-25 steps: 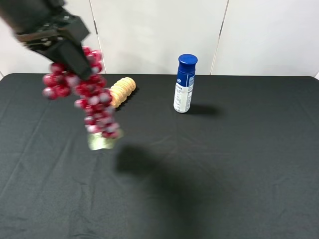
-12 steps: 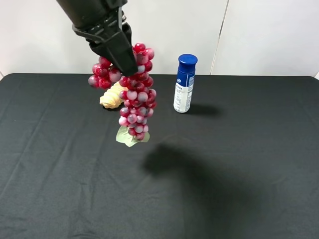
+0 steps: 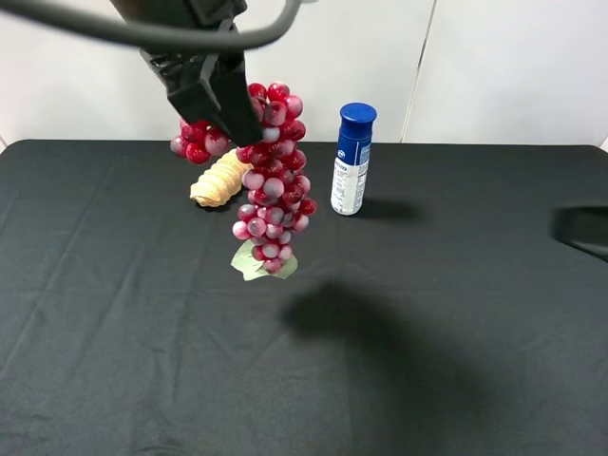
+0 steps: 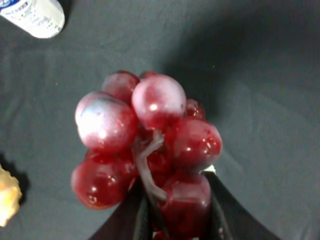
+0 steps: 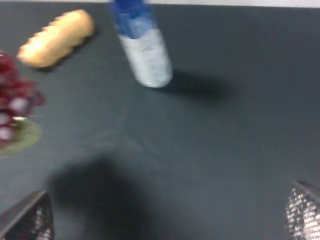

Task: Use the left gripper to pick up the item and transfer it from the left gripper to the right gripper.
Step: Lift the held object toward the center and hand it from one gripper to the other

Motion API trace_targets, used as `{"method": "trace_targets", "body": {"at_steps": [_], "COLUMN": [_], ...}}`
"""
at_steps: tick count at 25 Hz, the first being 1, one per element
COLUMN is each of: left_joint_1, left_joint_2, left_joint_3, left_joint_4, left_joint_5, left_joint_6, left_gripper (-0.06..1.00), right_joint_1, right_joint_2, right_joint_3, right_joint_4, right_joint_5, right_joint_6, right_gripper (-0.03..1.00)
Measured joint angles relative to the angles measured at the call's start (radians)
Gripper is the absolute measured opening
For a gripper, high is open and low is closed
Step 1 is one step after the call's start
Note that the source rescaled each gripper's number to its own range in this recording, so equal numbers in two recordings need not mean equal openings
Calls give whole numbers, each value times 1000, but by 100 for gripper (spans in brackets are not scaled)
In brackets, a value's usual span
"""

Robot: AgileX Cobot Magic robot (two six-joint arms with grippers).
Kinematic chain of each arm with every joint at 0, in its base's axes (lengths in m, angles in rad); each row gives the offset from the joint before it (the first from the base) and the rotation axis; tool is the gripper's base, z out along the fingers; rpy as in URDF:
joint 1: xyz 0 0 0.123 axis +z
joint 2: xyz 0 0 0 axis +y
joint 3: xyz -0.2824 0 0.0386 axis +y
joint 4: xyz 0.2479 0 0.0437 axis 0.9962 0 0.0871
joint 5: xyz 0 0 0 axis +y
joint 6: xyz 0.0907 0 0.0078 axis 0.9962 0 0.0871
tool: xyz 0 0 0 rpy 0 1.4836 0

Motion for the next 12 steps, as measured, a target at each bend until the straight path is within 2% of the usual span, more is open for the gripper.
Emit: {"method": "trace_targets", "body": {"at_steps": [4, 8, 12], "left_joint_1": [0, 0, 0], "left_joint_2": [0, 0, 0], "left_joint_3": [0, 0, 0], "left_joint_4": [0, 0, 0], "left_joint_5": [-14, -28, -30], "left_joint_6": [65, 91, 94], "left_gripper": [3, 2, 2], "right_joint_1": [80, 200, 325], "right_joint_2": [117, 202, 269], "right_joint_3": [0, 0, 0], "right_joint_4": [179, 203, 204], "right_joint_5": [-75, -145, -240], "right_joint_6": [-256, -405, -458], "right_gripper": [100, 100, 100]}}
